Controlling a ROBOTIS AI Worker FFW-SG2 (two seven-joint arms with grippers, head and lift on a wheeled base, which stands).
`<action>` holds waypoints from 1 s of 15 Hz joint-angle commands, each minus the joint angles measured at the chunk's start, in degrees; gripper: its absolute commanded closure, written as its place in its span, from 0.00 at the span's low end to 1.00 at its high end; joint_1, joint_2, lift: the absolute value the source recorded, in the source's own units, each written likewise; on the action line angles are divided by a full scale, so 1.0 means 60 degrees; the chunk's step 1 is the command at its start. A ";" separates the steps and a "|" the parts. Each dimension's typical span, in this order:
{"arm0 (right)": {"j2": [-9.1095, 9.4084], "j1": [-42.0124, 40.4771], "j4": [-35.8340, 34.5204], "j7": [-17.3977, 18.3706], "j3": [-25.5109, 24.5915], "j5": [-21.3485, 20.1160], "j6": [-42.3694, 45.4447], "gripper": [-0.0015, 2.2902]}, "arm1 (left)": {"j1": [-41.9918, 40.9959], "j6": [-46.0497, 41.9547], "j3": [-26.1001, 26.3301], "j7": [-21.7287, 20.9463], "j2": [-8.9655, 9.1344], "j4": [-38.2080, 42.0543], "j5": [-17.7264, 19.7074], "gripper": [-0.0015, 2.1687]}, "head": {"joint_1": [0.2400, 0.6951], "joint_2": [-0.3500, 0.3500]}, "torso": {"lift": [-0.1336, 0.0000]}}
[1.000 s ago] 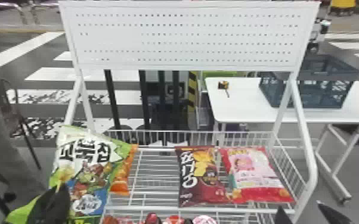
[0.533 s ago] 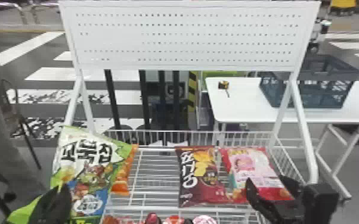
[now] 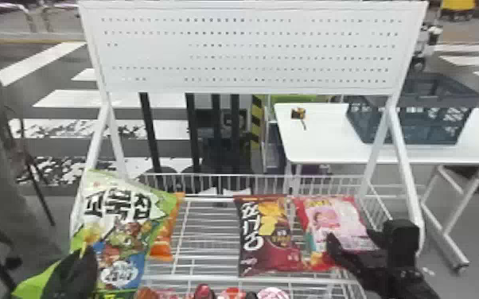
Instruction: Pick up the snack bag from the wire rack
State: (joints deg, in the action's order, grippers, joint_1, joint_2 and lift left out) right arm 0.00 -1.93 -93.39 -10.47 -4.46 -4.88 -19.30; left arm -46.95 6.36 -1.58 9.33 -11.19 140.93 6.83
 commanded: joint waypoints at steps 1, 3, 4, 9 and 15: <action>0.0009 0.0043 0.0111 -0.0013 -0.0063 -0.0007 -0.0380 0.14 | 0.0002 -0.0012 0.0000 -0.0002 -0.0025 -0.0007 0.0018 0.75 | 0.57 0.50 | 1.00; 0.0009 -0.0016 0.0067 -0.0013 -0.0034 0.0037 -0.0556 0.58 | 0.0017 0.0017 0.0029 -0.0002 -0.0025 -0.0007 0.0004 0.75 | 0.57 0.50 | 1.00; 0.0009 -0.0045 0.0008 0.0031 -0.0048 0.0154 -0.0585 0.91 | 0.0017 0.0017 0.0058 -0.0002 -0.0025 0.0008 -0.0011 0.75 | 0.57 0.50 | 1.00; 0.0009 -0.0280 -0.0475 0.0089 -0.0048 0.0389 -0.0527 0.97 | 0.0017 0.0076 0.0117 -0.0002 -0.0025 0.0022 -0.0040 0.75 | 0.57 0.50 | 1.00; 0.0009 -0.1554 -0.2672 0.0573 0.0127 0.1004 -0.0322 0.97 | -0.0056 0.0076 0.0219 -0.0002 -0.0010 0.0081 -0.0143 0.75 | 0.57 0.50 | 1.00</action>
State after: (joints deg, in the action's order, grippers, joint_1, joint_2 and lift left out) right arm 0.00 -8.76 -105.28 -7.29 -3.97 -0.29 -21.64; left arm -47.18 6.82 -0.36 9.32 -11.32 141.29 6.10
